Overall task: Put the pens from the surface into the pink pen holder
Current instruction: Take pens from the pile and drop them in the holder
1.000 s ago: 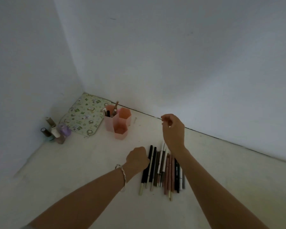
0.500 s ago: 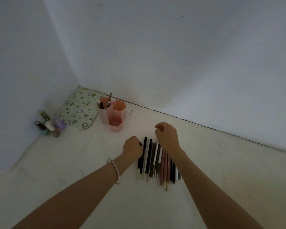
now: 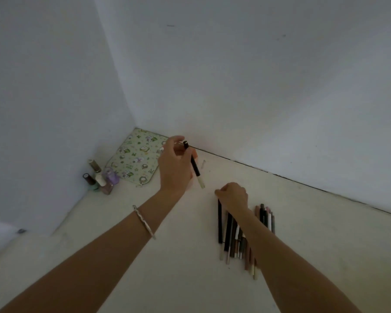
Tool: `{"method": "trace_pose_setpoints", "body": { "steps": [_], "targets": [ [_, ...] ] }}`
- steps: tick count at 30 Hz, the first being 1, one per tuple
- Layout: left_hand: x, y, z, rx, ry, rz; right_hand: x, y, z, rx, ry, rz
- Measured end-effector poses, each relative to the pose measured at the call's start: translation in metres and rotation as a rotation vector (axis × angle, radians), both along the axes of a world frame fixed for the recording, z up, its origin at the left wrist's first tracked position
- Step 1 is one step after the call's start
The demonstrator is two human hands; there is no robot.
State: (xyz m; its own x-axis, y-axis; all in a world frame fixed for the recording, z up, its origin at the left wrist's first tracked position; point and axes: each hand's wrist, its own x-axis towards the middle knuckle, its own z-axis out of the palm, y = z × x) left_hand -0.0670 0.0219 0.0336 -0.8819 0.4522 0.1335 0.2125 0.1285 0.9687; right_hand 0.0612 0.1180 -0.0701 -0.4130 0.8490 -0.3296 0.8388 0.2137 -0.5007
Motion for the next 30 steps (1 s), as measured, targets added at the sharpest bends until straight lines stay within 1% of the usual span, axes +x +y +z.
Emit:
{"method": "trace_pose_setpoints", "body": {
  "steps": [1,3,5,7,11,14,16,17,19,22,25,27,28,30],
  "targets": [
    [-0.01,0.0,0.009,0.062,0.001,0.037,-0.004,0.005,0.01,-0.056,0.114,-0.07],
    [-0.036,0.0,0.025,0.138,0.044,0.113,-0.012,0.016,0.037,-0.054,0.282,-0.154],
    [-0.061,0.0,0.035,0.15,0.143,0.176,-0.018,0.024,0.066,0.021,0.421,-0.219],
    [-0.075,0.002,0.035,0.131,0.199,0.179,-0.024,0.029,0.091,0.11,0.567,-0.277],
    [-0.079,0.003,0.012,-0.036,0.303,0.033,-0.041,0.025,0.128,0.172,0.817,-0.336],
    [-0.08,0.002,-0.008,-0.246,0.412,-0.087,-0.054,0.014,0.143,0.217,0.983,-0.321],
    [-0.083,0.0,-0.015,-0.366,0.454,-0.108,-0.062,0.007,0.148,0.22,1.09,-0.304],
    [-0.086,-0.002,-0.016,-0.371,0.456,-0.093,-0.067,0.003,0.148,0.235,1.124,-0.282],
    [-0.092,-0.006,-0.012,-0.296,0.438,-0.04,-0.079,-0.006,0.145,0.299,1.15,-0.211],
    [-0.098,-0.011,0.0,-0.181,0.368,0.013,-0.095,-0.018,0.131,0.37,1.085,-0.08],
    [-0.099,-0.012,0.009,-0.134,0.316,0.001,-0.104,-0.026,0.106,0.359,0.924,0.027],
    [-0.097,-0.013,0.013,-0.121,0.299,-0.009,-0.106,-0.029,0.089,0.351,0.792,0.137],
    [-0.094,-0.013,0.014,-0.119,0.295,-0.018,-0.105,-0.031,0.083,0.377,0.717,0.202],
    [-0.085,-0.011,0.015,-0.104,0.285,-0.053,-0.1,-0.029,0.075,0.511,0.611,0.296]
  ]
}}
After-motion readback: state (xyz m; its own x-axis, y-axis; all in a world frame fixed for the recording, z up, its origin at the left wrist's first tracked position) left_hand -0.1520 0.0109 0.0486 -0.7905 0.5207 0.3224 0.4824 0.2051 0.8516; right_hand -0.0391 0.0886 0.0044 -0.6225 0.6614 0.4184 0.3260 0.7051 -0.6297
